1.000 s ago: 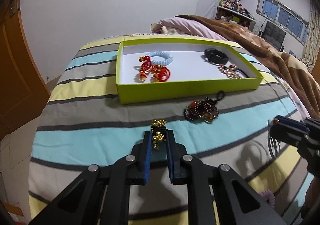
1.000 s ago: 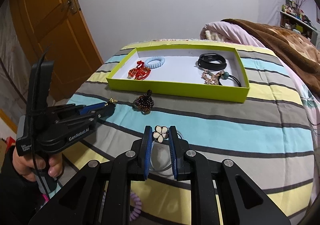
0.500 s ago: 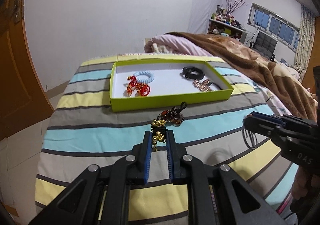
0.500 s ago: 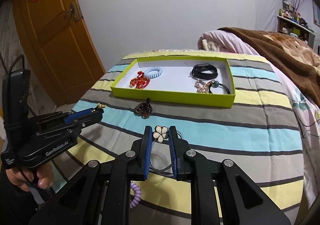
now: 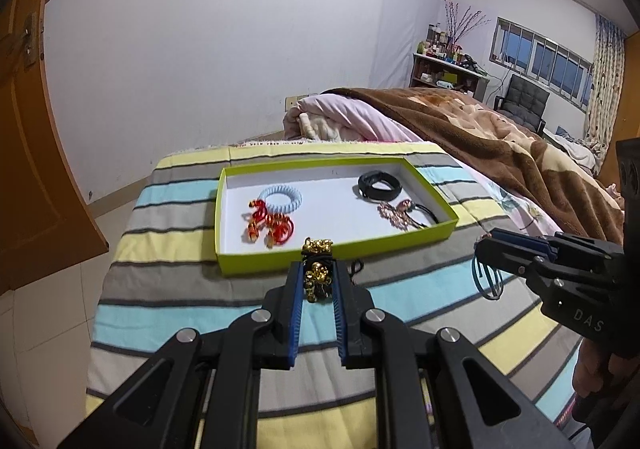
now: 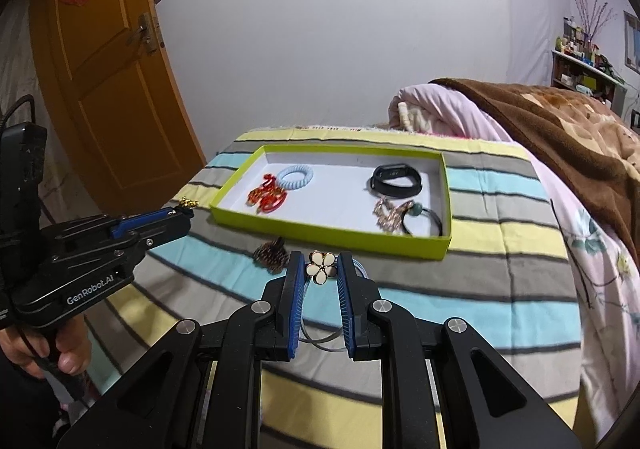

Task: Organize jewelry
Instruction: 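Carry the gold bow clip and white-flower hair tie over the lime-green box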

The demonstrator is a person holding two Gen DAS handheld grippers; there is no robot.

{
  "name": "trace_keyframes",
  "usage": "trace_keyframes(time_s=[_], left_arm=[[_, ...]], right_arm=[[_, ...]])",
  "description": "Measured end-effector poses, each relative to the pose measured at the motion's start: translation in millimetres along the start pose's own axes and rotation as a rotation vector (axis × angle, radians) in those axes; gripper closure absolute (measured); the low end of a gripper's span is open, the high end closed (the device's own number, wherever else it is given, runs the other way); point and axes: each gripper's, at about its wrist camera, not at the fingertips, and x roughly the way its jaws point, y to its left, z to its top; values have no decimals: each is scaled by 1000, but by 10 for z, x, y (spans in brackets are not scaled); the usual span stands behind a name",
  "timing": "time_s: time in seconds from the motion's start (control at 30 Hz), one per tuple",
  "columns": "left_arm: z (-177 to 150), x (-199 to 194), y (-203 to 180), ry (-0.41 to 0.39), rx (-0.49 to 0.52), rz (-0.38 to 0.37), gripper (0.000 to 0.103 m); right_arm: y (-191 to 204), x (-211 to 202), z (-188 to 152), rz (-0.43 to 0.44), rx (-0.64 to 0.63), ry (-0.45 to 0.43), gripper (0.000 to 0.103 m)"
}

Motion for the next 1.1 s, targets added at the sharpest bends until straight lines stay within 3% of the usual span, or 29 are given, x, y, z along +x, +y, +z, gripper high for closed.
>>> trace_keyframes(time_s=[0.33, 0.57, 0.83, 1.1], left_arm=[[268, 441, 89, 18, -5, -19, 88], [404, 855, 171, 42, -27, -32, 88], [340, 1269, 172, 96, -23, -12, 88], [272, 1409, 213, 124, -10, 3, 87]], right_arm=[[-201, 323, 299, -8, 1, -6, 86], [-409, 768, 483, 0, 30, 21, 86], [-599, 1242, 470, -27, 44, 91, 86], [-632, 1416, 416, -33, 39, 121, 86]])
